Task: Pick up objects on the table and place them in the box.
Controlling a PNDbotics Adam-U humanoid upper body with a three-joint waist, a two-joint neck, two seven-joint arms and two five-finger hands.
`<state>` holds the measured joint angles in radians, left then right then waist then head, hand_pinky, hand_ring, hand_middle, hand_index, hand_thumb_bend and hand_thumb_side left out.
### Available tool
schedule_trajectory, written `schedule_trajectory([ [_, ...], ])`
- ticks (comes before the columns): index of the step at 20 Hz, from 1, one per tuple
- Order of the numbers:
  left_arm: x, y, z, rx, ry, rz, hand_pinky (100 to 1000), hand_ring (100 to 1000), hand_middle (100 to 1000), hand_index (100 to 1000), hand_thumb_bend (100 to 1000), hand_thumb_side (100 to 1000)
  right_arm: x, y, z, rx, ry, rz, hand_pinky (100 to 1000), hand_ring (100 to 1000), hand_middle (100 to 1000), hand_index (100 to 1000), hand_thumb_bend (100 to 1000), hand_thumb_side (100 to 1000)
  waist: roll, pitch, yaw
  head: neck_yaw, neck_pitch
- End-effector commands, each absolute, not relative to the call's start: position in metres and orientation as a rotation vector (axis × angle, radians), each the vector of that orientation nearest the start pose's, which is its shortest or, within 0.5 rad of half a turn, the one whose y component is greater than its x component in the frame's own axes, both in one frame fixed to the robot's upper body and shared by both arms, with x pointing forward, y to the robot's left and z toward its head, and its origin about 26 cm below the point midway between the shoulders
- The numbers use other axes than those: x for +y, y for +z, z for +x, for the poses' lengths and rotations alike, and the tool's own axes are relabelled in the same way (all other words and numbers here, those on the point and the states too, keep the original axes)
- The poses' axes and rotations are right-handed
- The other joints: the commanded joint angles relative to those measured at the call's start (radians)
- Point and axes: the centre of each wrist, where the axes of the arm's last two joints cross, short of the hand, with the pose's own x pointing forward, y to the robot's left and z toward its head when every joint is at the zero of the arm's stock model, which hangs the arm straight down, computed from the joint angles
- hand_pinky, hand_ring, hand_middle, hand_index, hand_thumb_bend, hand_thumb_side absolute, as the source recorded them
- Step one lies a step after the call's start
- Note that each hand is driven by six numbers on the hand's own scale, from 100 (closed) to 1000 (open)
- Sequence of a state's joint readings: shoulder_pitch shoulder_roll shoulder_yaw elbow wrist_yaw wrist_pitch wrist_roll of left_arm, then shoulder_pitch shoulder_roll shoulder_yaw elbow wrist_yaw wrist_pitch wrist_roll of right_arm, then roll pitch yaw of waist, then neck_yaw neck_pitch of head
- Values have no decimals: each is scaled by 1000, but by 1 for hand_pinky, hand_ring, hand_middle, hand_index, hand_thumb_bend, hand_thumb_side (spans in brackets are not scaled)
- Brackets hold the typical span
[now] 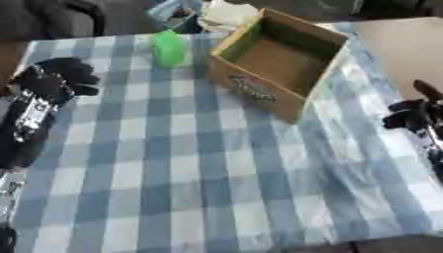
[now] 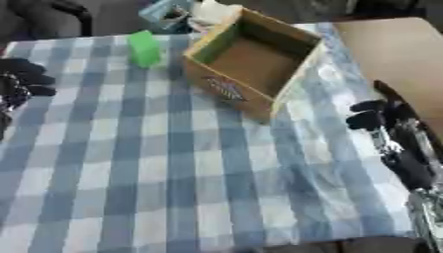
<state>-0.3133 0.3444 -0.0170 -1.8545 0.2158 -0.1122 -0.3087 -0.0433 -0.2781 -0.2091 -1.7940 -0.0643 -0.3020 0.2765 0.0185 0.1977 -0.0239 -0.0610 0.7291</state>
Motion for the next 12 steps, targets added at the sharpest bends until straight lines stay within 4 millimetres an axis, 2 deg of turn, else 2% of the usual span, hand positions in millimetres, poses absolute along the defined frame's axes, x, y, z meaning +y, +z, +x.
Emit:
schedule_trajectory([
  [1, 274, 188, 327, -2196, -640, -192, 761, 764, 727, 824, 100, 615, -348, 99, 277, -2125, 422, -168, 645, 647, 667, 1000, 100, 594, 3, -16, -4, 1, 2],
  [6, 283, 210, 343, -2198, -649, -128, 768, 773, 743, 838, 100, 588, -347, 98, 277, -2123, 427, -159, 645, 647, 667, 1000, 100, 593, 3, -23, -26, 8, 8],
  [12, 297, 242, 370, -2176, -711, 64, 781, 781, 757, 857, 100, 536, -344, 96, 278, -2119, 437, -136, 645, 647, 667, 1000, 100, 593, 2, -29, -62, 28, 9],
])
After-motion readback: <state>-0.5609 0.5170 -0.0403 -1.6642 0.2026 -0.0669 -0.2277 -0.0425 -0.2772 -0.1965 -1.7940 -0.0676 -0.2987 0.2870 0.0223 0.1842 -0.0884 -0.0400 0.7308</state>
